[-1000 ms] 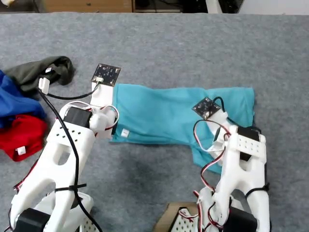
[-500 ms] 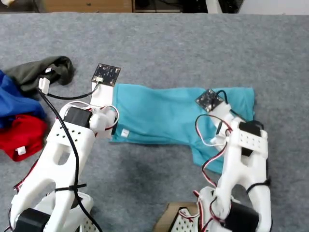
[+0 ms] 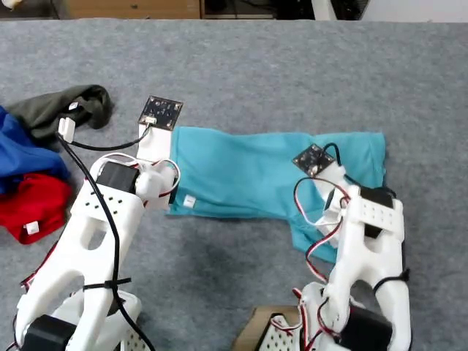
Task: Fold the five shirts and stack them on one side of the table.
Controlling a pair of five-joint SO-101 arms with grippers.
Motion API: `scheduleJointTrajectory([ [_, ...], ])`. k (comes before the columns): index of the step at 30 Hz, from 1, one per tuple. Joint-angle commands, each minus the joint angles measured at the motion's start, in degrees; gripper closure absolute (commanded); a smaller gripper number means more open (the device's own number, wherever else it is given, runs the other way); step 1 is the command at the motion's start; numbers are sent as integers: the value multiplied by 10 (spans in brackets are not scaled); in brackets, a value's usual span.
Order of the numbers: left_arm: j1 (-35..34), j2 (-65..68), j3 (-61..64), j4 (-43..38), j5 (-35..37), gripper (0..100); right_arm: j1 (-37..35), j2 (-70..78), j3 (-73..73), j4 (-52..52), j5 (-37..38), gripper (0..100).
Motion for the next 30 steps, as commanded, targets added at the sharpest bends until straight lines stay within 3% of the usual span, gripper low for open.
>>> scheduleJointTrajectory([
  [1,0,-17,-17,1,3,981,-8,-34,15,11,18,990],
  [25,0,-16,-22,0,3,981,-5,-41,103,72,22,990],
  [30,0,-16,-22,0,3,981,-5,-136,98,128,22,990],
])
